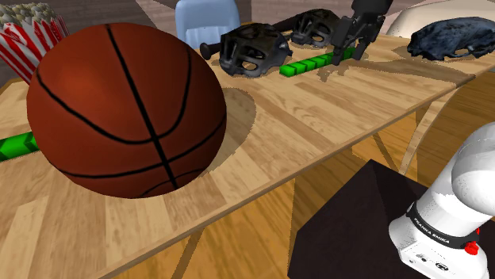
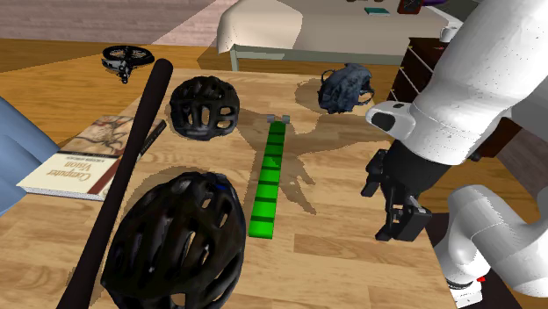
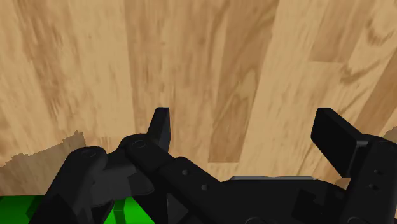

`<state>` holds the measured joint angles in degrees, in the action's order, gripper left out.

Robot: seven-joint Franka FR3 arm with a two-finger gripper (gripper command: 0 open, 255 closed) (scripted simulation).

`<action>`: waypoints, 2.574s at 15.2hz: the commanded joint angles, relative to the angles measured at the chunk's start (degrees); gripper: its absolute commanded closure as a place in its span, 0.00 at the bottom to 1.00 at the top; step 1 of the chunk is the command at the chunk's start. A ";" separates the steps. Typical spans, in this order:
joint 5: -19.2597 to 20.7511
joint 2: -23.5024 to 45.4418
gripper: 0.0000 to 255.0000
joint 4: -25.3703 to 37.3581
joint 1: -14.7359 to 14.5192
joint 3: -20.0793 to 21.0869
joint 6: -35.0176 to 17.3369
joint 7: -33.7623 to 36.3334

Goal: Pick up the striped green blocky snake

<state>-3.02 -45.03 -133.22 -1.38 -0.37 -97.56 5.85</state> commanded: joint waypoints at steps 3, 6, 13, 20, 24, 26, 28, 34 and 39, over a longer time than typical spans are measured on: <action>1.99 1.57 0.00 1.12 -1.37 -4.33 1.02 -9.10; 4.82 5.35 0.00 4.19 -3.67 -10.60 2.43 -22.66; 8.38 19.74 0.00 16.82 -9.94 -23.59 5.39 -54.40; 5.01 40.33 0.00 35.02 -14.24 -33.22 8.70 -87.00; 1.22 52.20 0.00 46.15 -12.94 -34.69 11.22 -103.05; 1.44 51.82 0.00 44.20 -12.89 -34.40 9.57 -102.86; 1.58 51.54 0.00 42.34 -13.01 -34.33 7.95 -102.71; 1.79 51.14 1.00 39.14 -13.21 -34.23 5.09 -102.48; 1.73 51.24 1.00 39.29 -13.18 -34.24 5.15 -102.53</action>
<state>-1.26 6.13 -93.90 -14.55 -34.63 -92.32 -96.72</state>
